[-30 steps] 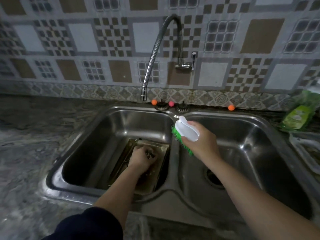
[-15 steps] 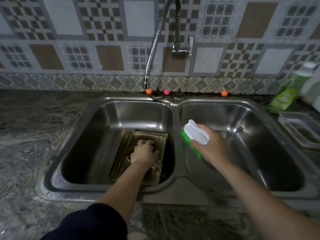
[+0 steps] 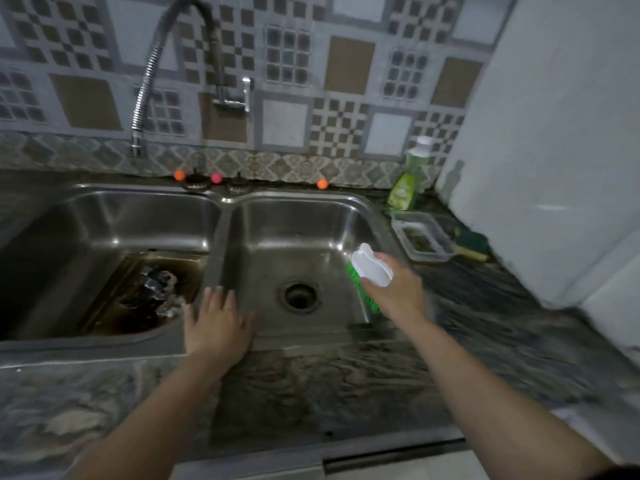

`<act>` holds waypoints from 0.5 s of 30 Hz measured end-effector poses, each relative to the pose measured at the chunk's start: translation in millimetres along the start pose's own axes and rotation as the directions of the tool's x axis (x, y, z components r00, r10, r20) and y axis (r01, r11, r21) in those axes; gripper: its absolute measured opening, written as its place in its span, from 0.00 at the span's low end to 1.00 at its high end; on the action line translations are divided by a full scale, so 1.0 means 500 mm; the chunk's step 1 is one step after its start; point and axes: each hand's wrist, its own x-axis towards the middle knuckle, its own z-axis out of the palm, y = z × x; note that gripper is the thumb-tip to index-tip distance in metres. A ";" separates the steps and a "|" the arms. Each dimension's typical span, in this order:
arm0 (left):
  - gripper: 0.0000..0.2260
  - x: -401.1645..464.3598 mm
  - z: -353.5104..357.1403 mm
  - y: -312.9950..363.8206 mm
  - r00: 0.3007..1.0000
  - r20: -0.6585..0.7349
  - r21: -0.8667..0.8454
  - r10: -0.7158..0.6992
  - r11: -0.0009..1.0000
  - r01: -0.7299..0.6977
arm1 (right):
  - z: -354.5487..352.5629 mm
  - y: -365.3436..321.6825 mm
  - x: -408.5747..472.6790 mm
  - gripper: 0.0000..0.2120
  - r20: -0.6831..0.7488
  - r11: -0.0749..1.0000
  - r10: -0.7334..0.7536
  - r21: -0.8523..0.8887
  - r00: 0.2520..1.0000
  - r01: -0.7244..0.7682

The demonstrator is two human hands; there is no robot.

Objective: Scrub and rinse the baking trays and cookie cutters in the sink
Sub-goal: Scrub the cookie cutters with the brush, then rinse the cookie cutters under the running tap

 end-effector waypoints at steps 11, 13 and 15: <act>0.28 -0.044 0.019 0.026 0.995 -0.033 0.125 -0.097 0.987 0.101 | -0.130 0.218 0.042 0.30 -0.101 0.984 0.150 -0.086 0.984 -0.158; 0.27 -0.043 0.017 0.030 0.993 -0.037 0.129 -0.108 0.985 0.112 | -0.136 0.228 0.044 0.30 -0.083 0.985 0.139 -0.090 0.987 -0.147; 0.27 -0.043 0.015 0.031 0.993 -0.035 0.140 -0.115 0.983 0.119 | -0.141 0.230 0.051 0.31 -0.054 0.984 0.137 -0.112 0.989 -0.142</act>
